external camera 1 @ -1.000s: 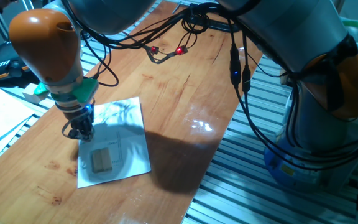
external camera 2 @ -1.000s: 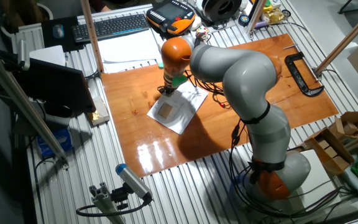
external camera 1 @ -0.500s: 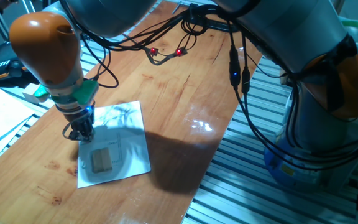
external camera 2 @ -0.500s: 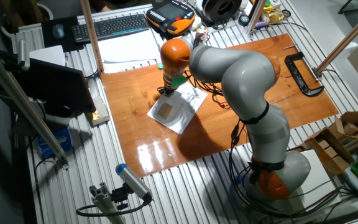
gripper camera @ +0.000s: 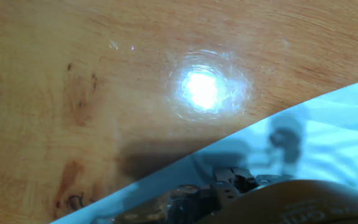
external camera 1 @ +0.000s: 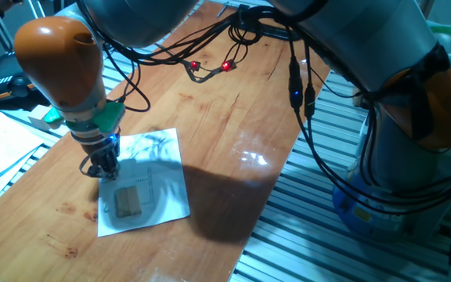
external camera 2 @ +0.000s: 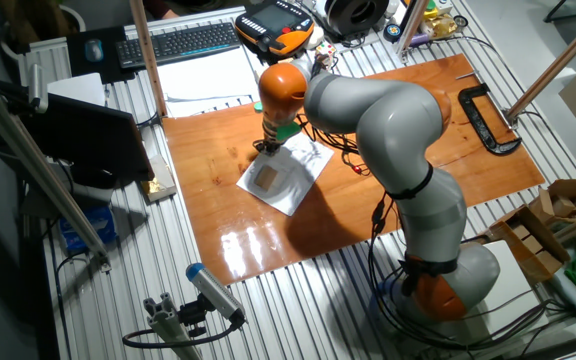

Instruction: Unfold a piece of paper

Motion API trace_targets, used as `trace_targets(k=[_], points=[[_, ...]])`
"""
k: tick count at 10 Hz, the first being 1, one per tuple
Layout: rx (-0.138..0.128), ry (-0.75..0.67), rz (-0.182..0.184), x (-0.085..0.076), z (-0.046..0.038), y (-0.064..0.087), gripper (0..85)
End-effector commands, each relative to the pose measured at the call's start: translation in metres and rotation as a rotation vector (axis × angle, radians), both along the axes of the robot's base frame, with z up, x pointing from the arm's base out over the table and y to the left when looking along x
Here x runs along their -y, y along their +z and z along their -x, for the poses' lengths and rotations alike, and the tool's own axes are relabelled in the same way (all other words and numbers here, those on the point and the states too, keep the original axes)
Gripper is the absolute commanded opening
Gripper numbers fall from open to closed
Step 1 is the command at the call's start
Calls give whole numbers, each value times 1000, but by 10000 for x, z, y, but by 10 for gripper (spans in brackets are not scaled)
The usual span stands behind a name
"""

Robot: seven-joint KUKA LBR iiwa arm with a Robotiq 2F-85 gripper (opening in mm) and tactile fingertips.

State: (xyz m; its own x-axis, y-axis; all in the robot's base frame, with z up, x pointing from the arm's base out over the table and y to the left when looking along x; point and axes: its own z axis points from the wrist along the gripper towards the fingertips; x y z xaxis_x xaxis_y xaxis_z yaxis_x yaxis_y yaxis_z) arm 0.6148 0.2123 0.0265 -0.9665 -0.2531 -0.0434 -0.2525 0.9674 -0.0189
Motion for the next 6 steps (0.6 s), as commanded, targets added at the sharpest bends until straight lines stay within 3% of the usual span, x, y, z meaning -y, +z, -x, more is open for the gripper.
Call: trace_targets(k=[1,4,6], points=[[-3,0,0,15,1,54,20],[-13,10,7,123,65,184,20],[-13,16,21,222,166,263,20]])
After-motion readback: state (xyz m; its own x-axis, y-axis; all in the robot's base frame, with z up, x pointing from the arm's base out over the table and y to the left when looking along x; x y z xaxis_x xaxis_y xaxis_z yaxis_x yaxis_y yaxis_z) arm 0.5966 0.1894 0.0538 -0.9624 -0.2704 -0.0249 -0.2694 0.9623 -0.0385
